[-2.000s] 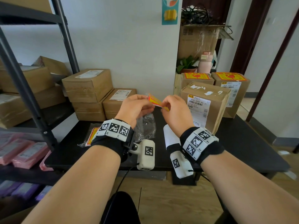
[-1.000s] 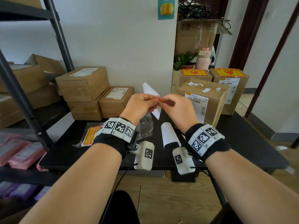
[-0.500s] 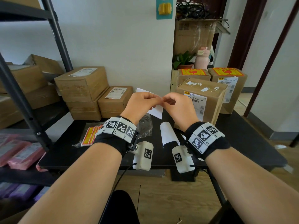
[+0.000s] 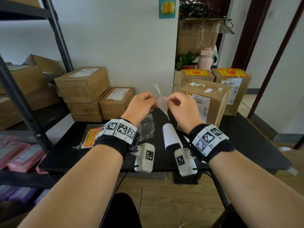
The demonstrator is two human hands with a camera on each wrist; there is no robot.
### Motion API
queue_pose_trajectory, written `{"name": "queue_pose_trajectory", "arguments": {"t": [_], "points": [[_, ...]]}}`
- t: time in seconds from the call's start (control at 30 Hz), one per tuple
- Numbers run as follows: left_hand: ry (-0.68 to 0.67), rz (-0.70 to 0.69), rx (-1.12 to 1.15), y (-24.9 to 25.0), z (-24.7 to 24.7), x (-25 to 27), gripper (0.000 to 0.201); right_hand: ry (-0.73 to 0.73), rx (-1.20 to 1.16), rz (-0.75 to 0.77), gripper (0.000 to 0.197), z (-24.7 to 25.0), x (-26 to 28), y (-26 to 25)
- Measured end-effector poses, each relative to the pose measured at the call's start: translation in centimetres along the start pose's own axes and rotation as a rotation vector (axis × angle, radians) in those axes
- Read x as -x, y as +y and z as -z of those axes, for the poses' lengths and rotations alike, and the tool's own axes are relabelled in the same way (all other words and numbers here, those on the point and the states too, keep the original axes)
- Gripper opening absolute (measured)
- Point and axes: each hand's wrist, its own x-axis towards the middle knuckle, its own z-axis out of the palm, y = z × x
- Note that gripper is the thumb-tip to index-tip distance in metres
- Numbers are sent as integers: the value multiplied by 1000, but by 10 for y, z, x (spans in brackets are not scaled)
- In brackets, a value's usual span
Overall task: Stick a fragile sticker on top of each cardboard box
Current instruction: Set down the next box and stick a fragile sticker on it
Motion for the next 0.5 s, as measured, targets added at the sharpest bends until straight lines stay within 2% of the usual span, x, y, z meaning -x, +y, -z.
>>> {"name": "queue_pose_trajectory", "arguments": {"t": [0.13, 0.27, 0.43, 0.5], "points": [[116, 102, 92, -7, 3, -3, 8, 72, -68, -126, 9, 6, -3, 3], [279, 139, 148, -9, 7, -1, 3, 126, -165, -196, 10, 15, -3, -5], [438, 126, -3, -18, 9, -6, 11, 231, -200, -200, 10, 19, -3, -10], [436, 153, -83, -27, 10, -11, 20, 262, -211, -193, 10, 20, -3, -11]]}}
